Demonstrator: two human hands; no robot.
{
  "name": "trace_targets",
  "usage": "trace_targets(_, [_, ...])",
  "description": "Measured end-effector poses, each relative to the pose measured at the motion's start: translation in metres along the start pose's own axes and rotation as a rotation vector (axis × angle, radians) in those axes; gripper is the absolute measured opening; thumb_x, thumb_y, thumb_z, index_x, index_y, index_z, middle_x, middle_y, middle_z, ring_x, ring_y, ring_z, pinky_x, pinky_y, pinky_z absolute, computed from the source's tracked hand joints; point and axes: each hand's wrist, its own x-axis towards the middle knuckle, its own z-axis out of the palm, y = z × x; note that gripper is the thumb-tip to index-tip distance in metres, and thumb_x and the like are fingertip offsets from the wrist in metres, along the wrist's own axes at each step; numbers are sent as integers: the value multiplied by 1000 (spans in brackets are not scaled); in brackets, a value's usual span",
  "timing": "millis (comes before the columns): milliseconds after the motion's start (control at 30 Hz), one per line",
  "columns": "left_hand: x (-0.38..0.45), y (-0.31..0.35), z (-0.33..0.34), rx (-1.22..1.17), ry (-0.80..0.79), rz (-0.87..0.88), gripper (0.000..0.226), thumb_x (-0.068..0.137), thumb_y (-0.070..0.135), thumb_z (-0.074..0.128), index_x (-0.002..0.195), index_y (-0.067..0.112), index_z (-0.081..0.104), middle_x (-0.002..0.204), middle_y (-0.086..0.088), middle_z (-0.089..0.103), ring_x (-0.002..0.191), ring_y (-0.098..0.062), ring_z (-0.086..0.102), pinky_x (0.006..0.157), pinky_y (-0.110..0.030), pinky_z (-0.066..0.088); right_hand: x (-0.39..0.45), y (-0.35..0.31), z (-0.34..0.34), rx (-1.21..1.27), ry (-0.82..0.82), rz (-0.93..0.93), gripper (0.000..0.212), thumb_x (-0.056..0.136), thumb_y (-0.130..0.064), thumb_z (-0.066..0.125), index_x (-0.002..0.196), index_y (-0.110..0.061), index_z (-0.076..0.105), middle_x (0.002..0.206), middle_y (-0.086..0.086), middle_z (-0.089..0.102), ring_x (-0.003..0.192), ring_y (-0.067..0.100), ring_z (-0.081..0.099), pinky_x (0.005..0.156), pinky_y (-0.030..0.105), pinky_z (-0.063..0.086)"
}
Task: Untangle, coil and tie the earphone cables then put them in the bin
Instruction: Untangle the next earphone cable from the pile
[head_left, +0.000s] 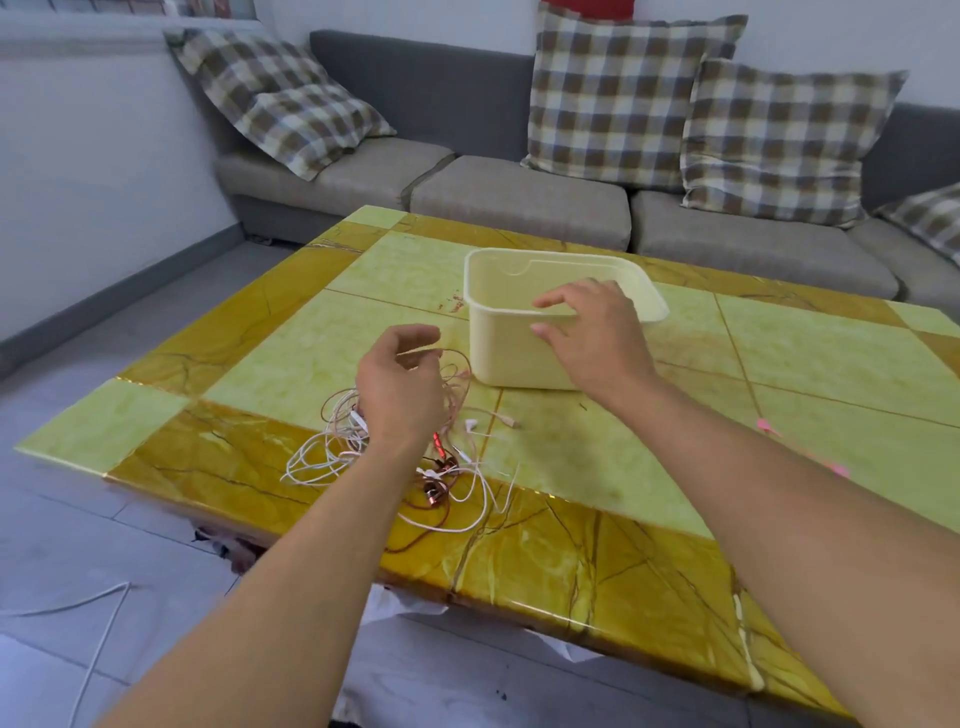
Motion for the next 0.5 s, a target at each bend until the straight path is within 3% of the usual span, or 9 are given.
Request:
trace_targets(33, [0,0,-5,-7,-10,-1,37,88,-9,53,96,23,71,95,8,74,83,-4,71,65,-26,56,-13,-14,5,82,1,-21,20,86,-35,78,103,-25,74,100,-8,69,97,16,58,91,40,49])
trace_targets(100, [-3,1,-14,-14,-55,-27,43,83,-16,46,94,17,71,91,4,74,80,-3,72,69,-19,55,-46,-42,15,219,-242,4,24,81,-49,79,94,-30,72,90,-14,67,82,8,60,80,35,53])
trace_targets(167, [-6,1,-20,28,-117,-53,43,80,-16,44,91,16,71,89,2,75,77,-5,72,67,-19,52,-77,-61,29,116,-556,24,40,74,-65,78,98,-33,70,92,-15,66,83,7,60,75,32,52])
trace_targets(200, [-8,-1,-24,59,-155,-59,42,80,-15,44,90,16,71,88,1,75,76,-6,72,66,-20,52,-92,-63,36,25,-629,17,44,73,-68,76,100,-35,67,93,-16,65,84,9,60,72,32,49])
trace_targets(267, [-13,-5,-31,123,-238,-61,39,83,-13,45,90,15,72,87,0,76,77,-8,73,70,-23,56,-111,-61,45,-29,-607,33,33,81,-62,73,100,-35,68,88,-13,62,83,14,58,66,32,41])
trace_targets(367, [-22,-7,-37,220,-361,-33,32,87,-10,52,94,12,73,88,1,76,80,-10,72,68,-13,54,-119,-52,40,128,-509,144,21,93,-46,68,104,-32,78,88,-6,73,82,18,63,67,32,42])
trace_targets(433, [-27,-7,-40,250,-437,-17,21,90,-4,60,95,12,74,91,-2,76,84,-12,72,70,-12,53,-117,-48,31,209,-452,167,20,93,-37,71,109,-28,80,104,-4,78,93,14,68,81,29,50])
trace_targets(500, [-31,-8,-44,306,-519,0,11,95,11,64,95,17,73,92,-1,77,89,-16,72,69,-11,50,-116,-45,19,243,-388,179,19,92,-32,73,108,-25,80,110,-8,77,101,8,68,90,21,48])
